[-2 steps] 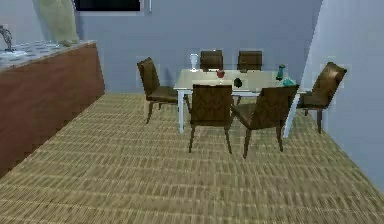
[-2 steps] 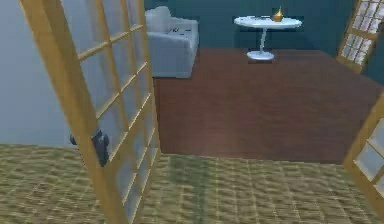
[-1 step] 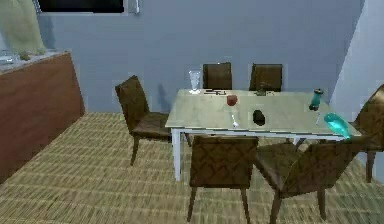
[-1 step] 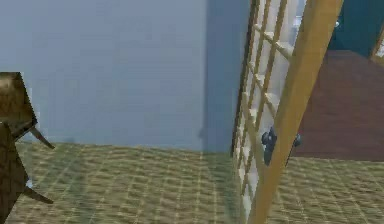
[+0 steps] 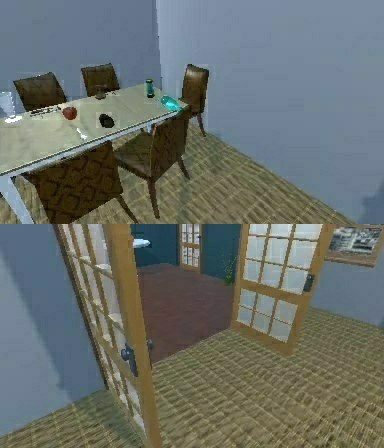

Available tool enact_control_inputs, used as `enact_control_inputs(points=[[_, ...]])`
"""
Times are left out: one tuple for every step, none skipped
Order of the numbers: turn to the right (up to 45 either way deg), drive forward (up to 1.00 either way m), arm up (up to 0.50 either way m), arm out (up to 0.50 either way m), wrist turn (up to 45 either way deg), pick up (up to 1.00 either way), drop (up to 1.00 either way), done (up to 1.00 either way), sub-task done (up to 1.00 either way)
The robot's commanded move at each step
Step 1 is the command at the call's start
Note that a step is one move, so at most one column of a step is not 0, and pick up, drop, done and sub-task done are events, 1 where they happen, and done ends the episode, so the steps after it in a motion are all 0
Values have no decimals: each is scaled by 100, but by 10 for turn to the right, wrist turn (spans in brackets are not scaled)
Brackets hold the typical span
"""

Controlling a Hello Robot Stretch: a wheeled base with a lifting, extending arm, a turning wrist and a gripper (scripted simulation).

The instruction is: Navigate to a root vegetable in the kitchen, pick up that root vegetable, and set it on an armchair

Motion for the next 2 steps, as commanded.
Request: enact_control_inputs(points=[[150,0,0,0,0,0,0,0,0],[0,70,0,0,0,0,0,0,0]])
